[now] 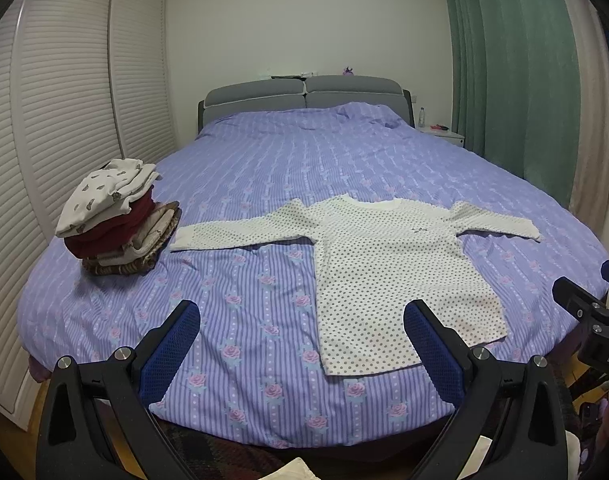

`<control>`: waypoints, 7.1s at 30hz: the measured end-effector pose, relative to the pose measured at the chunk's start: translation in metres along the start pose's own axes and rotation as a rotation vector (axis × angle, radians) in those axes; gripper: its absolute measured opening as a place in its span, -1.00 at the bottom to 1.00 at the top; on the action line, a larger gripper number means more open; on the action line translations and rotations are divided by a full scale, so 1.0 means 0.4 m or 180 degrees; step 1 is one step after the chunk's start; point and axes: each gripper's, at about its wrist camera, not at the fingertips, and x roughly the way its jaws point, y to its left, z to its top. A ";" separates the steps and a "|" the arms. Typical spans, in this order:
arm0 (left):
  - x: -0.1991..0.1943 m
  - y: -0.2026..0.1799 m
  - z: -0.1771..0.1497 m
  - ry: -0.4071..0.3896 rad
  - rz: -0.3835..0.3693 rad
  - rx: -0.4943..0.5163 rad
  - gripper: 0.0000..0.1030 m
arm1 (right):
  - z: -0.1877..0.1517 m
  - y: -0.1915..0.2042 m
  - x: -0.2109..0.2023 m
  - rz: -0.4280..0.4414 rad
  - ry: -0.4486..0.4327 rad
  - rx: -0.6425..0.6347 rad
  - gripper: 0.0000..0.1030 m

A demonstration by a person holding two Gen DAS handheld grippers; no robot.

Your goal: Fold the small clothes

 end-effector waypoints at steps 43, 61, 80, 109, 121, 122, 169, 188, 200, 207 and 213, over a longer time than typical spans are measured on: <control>-0.017 -0.014 0.008 -0.0099 -0.0050 0.0050 1.00 | 0.007 -0.003 -0.020 0.0005 -0.0065 -0.0020 1.00; -0.019 -0.014 0.003 -0.0105 -0.0061 0.0053 1.00 | 0.007 -0.005 -0.022 -0.0001 -0.0064 -0.0039 1.00; 0.067 -0.081 0.060 -0.0071 -0.0284 0.0197 1.00 | 0.040 -0.020 0.062 -0.0052 0.0045 -0.0022 1.00; 0.573 -0.582 0.351 0.0191 -0.0980 0.0865 1.00 | 0.185 -0.483 0.506 -0.0970 0.0180 0.0981 0.99; 0.725 -0.752 0.350 0.0403 -0.1046 0.1110 1.00 | 0.140 -0.633 0.679 -0.0819 0.0262 0.1634 0.72; 0.732 -0.762 0.350 0.0405 -0.1051 0.1116 1.00 | 0.136 -0.641 0.692 -0.0790 0.0283 0.1662 0.68; 0.696 -0.612 0.361 0.0481 -0.0607 0.0954 1.00 | 0.250 -0.686 0.739 -0.0400 0.0066 0.1974 -0.73; 0.602 -0.097 0.386 0.0495 0.0127 -0.0005 1.00 | 0.574 -0.080 0.662 0.0784 -0.0030 0.0268 -0.73; 0.623 0.072 0.311 0.0704 0.0452 -0.0167 1.00 | 0.461 0.270 0.821 0.1304 0.0674 -0.0356 -0.74; 0.639 0.101 0.286 0.0766 0.0538 -0.0143 1.00 | 0.395 0.341 0.901 0.1410 0.1075 -0.0400 -0.60; 0.638 0.099 0.278 0.0712 0.0471 -0.0072 1.00 | 0.412 0.303 0.811 0.1369 0.0802 -0.0391 -0.08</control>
